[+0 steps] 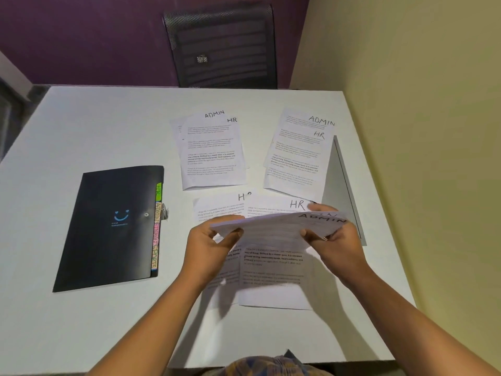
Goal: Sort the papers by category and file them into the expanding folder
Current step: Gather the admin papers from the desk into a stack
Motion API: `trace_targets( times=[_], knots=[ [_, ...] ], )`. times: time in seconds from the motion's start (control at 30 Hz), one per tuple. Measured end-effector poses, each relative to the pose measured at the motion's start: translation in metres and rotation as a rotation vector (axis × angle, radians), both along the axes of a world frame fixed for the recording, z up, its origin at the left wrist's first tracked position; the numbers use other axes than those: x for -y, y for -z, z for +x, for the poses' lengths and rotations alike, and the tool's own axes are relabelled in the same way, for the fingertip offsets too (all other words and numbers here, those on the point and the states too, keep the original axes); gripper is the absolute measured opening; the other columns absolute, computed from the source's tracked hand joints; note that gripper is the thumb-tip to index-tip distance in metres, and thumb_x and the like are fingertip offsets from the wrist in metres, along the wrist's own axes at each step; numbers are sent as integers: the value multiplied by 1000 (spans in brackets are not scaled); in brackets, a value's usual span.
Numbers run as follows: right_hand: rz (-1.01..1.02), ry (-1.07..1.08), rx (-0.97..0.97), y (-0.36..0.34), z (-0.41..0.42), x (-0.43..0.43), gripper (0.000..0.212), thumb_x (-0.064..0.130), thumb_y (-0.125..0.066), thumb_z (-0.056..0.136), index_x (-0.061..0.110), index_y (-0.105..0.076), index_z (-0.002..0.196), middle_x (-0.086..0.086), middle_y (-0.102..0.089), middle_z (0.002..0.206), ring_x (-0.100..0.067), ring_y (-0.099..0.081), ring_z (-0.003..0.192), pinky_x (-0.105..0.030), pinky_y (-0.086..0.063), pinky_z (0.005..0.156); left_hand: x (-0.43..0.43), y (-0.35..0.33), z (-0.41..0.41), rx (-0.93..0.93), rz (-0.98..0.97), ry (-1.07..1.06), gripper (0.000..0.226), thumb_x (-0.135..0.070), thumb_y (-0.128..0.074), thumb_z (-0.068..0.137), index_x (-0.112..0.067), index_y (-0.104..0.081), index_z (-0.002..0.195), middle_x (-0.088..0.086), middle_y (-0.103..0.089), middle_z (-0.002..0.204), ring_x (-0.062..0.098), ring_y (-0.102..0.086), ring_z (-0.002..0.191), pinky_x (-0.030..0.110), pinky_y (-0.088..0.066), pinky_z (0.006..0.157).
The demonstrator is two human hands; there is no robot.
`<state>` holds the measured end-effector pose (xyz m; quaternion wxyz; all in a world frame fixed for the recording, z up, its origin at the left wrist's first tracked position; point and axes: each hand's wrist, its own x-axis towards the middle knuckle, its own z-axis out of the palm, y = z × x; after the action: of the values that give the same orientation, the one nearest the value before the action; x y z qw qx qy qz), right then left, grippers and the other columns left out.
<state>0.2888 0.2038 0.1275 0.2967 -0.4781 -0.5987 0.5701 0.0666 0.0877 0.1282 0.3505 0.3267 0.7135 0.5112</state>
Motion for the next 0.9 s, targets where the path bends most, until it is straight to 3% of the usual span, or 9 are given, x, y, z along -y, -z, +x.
trace_targets(
  times=[0.07, 0.2, 0.27, 0.33, 0.47, 0.53, 0.73, 0.83, 0.9],
  knots=[
    [-4, -10, -24, 2, 1, 0, 52, 5, -81, 79, 34, -63, 118, 0, -68, 123, -18, -65, 116, -42, -55, 97, -2, 1, 1, 14, -12, 22, 18, -7, -75, 84, -24, -78, 89, -17, -77, 87, 0, -70, 89, 14, -51, 80],
    [-76, -29, -46, 14, 8, -4, 53, -4, -75, 82, 25, -61, 123, -3, -64, 128, -17, -64, 116, -32, -57, 93, -7, 3, 1, 39, -35, 22, 19, -10, -73, 85, -28, -75, 79, -19, -75, 77, 0, -70, 78, 19, -52, 72],
    [-84, -46, 41, 18, 11, -7, 26, -2, -70, 87, 19, -62, 99, 10, -74, 89, -1, -69, 80, -10, -53, 68, -11, 3, 0, 54, -51, -22, 20, -14, -72, 87, -24, -70, 69, -17, -70, 62, 2, -66, 61, 24, -50, 63],
    [-93, -66, 98, 21, 11, -6, 32, -1, -65, 92, 22, -51, 75, 19, -62, 50, 4, -56, 45, -5, -39, 49, -16, 3, -2, 79, -38, -57, 15, -14, -70, 88, -24, -74, 79, -15, -75, 73, 5, -72, 73, 27, -56, 70],
    [-141, -48, 121, 33, 10, -10, 20, 2, -63, 94, 19, -72, 88, 10, -77, 80, -11, -71, 78, -22, -56, 76, -25, -2, -8, 123, 5, -84, 14, -14, -68, 90, -25, -76, 93, -7, -78, 90, 12, -74, 87, 32, -58, 77],
    [-171, -9, 127, 34, 8, -12, 18, 4, -63, 94, 16, -73, 84, 5, -74, 71, -16, -65, 69, -29, -55, 71, -28, -4, -11, 137, 13, -75, 13, -14, -66, 92, -21, -76, 96, -6, -78, 91, 13, -74, 85, 30, -59, 73],
    [-365, 164, 31, 41, 0, -30, 11, 3, -61, 95, 5, -71, 95, -12, -78, 88, -24, -70, 76, -39, -56, 73, -35, 3, -22, 261, -90, 3, 16, -12, -60, 96, -13, -73, 106, 3, -78, 92, 19, -74, 82, 23, -56, 63],
    [-408, 170, 46, 41, -5, -47, 11, 4, -61, 95, 3, -71, 99, -14, -77, 90, -22, -70, 72, -32, -57, 66, -38, 5, -23, 338, -126, 23, 17, -4, -55, 97, -6, -71, 99, 3, -77, 78, 13, -72, 67, 16, -51, 53],
    [-418, 134, 88, 43, -10, -59, 11, 8, -62, 95, 5, -72, 97, -14, -76, 87, -21, -66, 67, -25, -51, 57, -43, 8, -26, 370, -131, -10, 18, -3, -54, 97, -7, -71, 98, 5, -78, 81, 19, -73, 71, 24, -57, 58]
  ],
)
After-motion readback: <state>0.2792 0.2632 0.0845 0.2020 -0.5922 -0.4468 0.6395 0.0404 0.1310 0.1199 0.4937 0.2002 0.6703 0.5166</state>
